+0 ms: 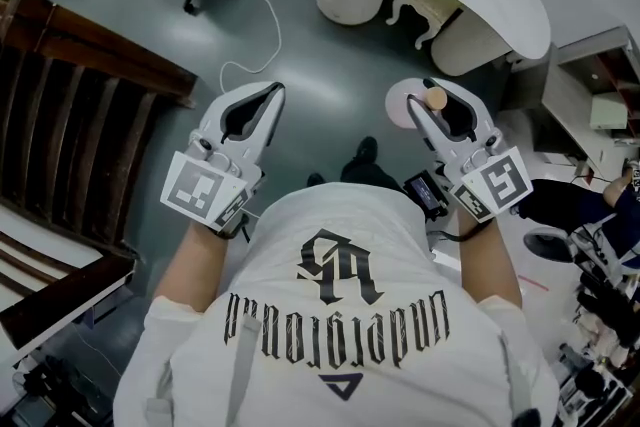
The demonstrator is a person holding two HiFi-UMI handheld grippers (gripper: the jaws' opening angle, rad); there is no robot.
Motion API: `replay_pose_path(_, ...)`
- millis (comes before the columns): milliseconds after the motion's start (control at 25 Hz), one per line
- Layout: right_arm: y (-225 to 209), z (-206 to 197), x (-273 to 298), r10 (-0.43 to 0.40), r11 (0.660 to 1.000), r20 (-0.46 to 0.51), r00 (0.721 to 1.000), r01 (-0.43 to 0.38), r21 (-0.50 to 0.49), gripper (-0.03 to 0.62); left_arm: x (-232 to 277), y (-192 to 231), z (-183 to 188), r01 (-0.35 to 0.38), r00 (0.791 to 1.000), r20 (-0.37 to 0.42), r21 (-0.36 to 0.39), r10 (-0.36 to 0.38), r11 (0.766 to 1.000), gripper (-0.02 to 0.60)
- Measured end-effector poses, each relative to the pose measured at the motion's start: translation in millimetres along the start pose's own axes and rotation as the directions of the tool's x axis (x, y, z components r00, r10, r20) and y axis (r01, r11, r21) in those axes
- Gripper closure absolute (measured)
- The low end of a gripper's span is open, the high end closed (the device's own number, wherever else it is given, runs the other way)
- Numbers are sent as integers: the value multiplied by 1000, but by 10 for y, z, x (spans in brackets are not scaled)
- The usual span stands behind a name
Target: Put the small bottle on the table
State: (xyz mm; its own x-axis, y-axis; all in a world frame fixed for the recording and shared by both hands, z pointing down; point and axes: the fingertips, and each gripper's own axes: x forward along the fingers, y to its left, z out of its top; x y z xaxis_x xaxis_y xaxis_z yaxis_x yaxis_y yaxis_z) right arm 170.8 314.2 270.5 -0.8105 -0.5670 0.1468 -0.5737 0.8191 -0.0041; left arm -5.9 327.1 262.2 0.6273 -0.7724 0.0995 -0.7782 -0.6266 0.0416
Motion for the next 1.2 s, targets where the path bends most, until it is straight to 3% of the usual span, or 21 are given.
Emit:
replay_pose_path(640, -1682, -23, -96, 44, 999, -10, 999, -44, -19, 459, 1605, 30, 105, -68, 998, -21, -12, 68, 998, 575)
replay_pose_path(1200, -2253, -50, 66, 43, 999, 1, 999, -43, 10, 459, 2098, 317, 110, -92, 995, -29, -6, 91, 996, 575)
